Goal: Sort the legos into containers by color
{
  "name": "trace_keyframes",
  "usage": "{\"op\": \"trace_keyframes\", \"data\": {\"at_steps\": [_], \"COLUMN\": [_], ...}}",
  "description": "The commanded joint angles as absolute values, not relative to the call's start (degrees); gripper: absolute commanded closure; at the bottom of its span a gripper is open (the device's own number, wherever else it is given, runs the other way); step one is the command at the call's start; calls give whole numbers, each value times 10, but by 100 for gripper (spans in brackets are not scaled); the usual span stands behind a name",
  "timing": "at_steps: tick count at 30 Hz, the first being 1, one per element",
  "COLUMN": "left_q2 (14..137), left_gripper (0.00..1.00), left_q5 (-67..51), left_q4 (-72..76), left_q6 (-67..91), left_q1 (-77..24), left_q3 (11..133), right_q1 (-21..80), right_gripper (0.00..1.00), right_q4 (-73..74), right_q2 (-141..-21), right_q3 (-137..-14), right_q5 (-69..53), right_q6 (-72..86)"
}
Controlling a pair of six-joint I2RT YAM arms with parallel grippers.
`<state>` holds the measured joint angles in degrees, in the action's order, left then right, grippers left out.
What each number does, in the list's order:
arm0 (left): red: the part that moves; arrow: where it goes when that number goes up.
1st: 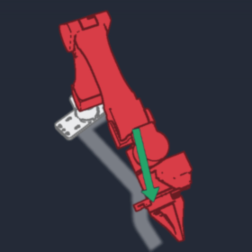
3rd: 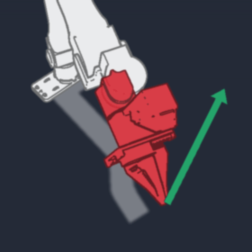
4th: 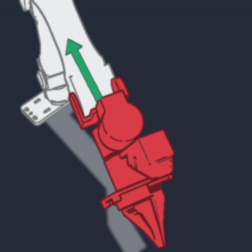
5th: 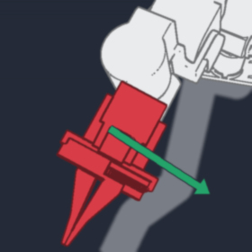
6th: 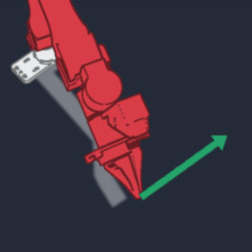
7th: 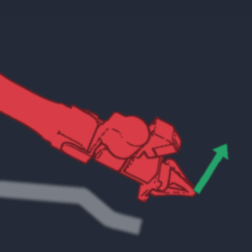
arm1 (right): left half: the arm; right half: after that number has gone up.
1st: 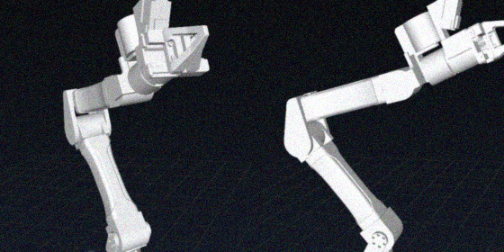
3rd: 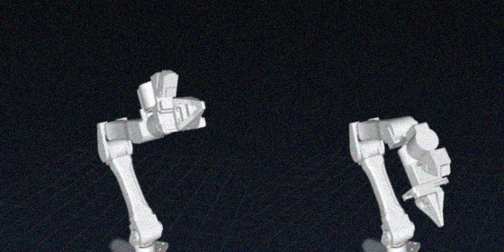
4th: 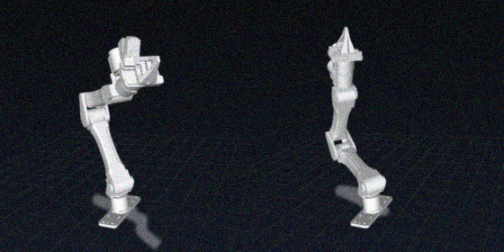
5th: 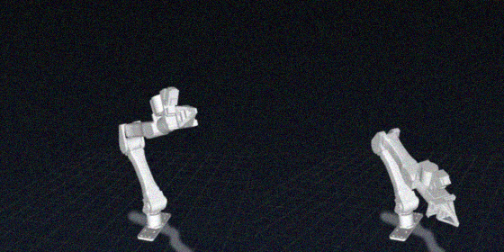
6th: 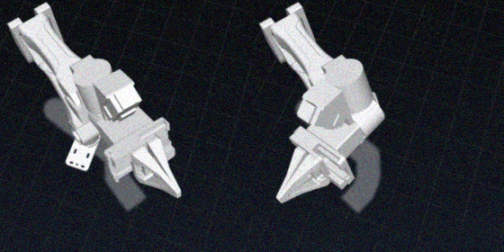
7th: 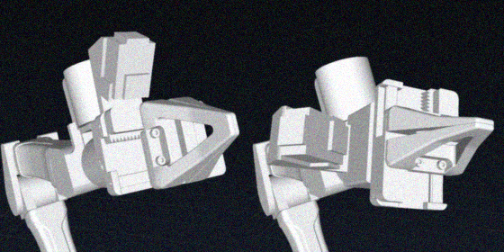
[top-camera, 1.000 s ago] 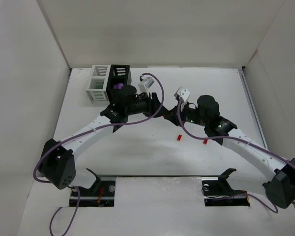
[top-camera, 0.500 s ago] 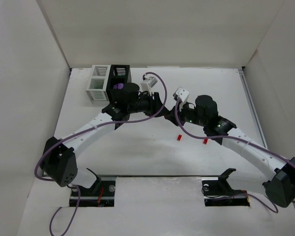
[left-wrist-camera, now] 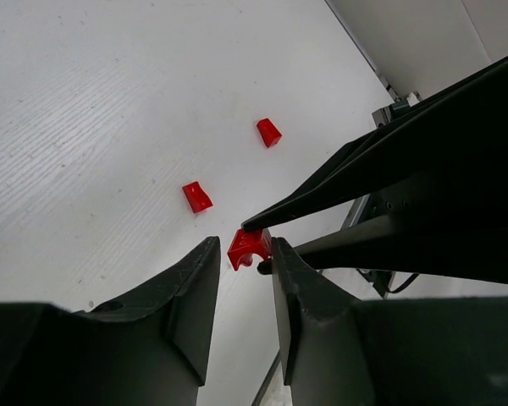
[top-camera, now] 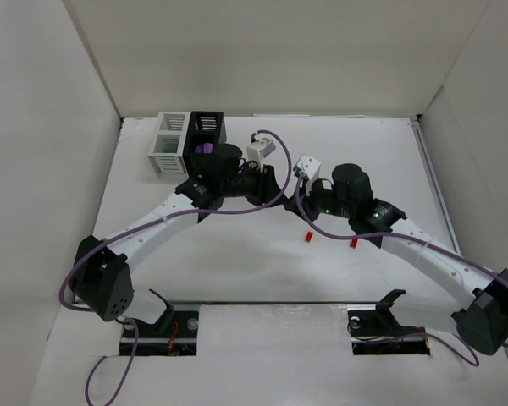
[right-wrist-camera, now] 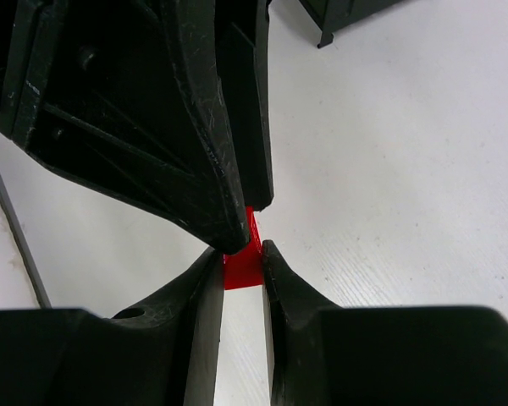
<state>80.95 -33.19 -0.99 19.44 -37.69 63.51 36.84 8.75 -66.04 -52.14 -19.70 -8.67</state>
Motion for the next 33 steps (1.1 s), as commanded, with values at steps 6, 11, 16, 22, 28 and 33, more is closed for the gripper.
{"op": "trace_keyframes", "data": {"at_steps": [6, 11, 16, 22, 28, 33], "left_q2": [802, 818, 818, 813, 808, 818], "left_gripper": [81, 100, 100, 100, 100, 100], "left_q5": [-387, -398, -390, -359, -327, -302], "left_q4": [-37, -32, -20, -8, -1, -18], "left_q6": [171, 177, 184, 220, 230, 225], "left_q1": [-385, -385, -385, -363, -350, -322], "left_q3": [658, 664, 669, 674, 702, 722], "right_q1": [367, 367, 373, 373, 373, 373], "right_gripper": [81, 80, 75, 43, 0, 0], "right_q4": [61, 61, 61, 61, 66, 83], "right_q2": [-662, -674, -674, -679, -685, -670], "right_q3": [-573, -578, -578, -584, -584, -584], "right_q5": [-174, -169, -163, -178, -184, -164], "right_q6": [-113, -113, -119, -119, -119, -113]}}
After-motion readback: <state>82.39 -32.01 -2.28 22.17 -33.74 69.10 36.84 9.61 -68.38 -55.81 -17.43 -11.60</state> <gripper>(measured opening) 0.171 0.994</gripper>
